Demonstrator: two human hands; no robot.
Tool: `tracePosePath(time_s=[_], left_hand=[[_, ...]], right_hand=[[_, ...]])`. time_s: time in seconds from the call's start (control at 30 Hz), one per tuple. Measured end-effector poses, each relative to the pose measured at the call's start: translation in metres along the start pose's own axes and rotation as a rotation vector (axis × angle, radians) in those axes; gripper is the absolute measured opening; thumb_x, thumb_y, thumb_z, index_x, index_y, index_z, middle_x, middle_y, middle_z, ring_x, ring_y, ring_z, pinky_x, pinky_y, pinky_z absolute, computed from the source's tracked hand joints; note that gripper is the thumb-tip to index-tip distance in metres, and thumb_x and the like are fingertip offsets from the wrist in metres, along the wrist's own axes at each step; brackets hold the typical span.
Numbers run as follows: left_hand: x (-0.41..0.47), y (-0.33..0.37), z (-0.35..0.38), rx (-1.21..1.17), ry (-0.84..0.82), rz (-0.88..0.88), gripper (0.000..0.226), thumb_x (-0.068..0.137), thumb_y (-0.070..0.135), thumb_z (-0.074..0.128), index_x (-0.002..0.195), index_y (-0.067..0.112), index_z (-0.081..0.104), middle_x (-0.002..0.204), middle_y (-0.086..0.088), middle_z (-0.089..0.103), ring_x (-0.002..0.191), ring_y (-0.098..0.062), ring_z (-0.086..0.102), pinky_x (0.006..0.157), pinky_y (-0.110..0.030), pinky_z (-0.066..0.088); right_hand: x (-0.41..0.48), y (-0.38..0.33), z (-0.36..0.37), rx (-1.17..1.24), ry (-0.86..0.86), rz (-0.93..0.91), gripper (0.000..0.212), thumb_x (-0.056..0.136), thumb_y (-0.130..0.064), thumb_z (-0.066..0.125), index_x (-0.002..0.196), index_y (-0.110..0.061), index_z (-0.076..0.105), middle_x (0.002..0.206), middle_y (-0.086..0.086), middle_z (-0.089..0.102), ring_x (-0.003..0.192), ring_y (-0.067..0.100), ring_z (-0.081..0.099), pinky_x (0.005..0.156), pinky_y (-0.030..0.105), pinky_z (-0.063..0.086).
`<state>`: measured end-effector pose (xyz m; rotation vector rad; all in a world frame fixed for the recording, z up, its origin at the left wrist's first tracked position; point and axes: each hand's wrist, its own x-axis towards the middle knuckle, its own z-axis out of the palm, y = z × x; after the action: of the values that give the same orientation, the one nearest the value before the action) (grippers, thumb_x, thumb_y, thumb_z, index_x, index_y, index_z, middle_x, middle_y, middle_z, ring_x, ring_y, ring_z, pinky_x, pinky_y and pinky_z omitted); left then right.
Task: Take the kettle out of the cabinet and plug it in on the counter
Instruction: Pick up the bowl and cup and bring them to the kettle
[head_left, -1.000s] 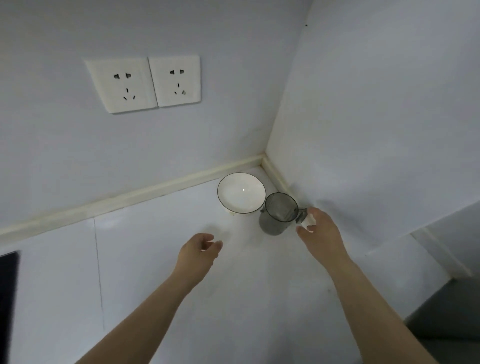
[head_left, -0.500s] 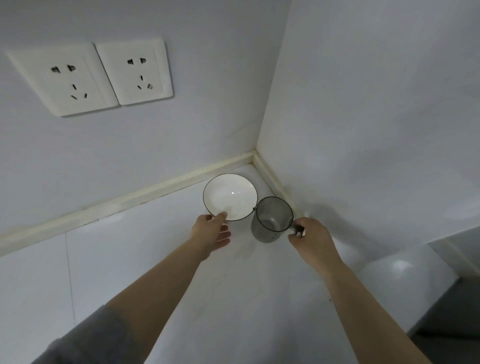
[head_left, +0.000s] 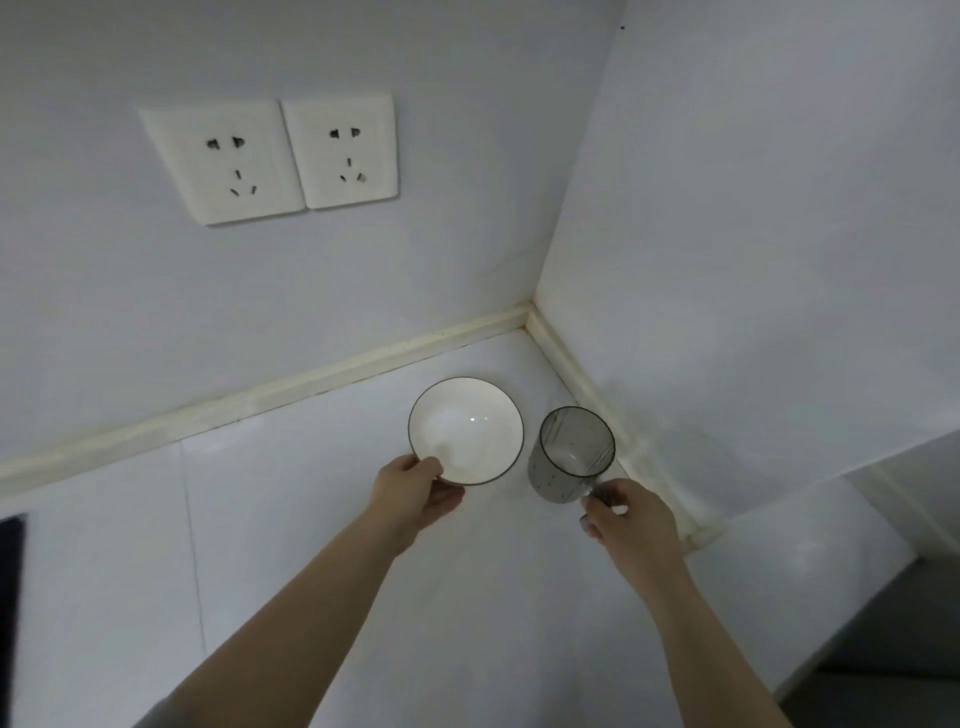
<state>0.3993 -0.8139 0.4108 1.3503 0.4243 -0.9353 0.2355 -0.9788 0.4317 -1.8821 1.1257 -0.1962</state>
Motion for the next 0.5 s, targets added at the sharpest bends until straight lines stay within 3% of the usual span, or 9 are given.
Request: tracePosePath(time_s=[0.5], left_hand=[[-0.109, -0.027, -0.090, -0.111, 0.017, 0.076, 0.011, 0.088, 0.002, 0.050, 0.094, -0.005, 0.057, 0.097, -0.029, 0.064, 0.088, -0.037, 0.068, 0.083, -0.041, 0.056]], right_hand=[[-0.099, -0.035, 0.018, 0.008, -0.009, -0.088, 0.012, 0.087, -0.013, 0.061, 0.077, -0.008, 0.065, 0.065, 0.011, 0.071, 0.050, 0.014, 0.055, 0.060, 0.036, 0.050]])
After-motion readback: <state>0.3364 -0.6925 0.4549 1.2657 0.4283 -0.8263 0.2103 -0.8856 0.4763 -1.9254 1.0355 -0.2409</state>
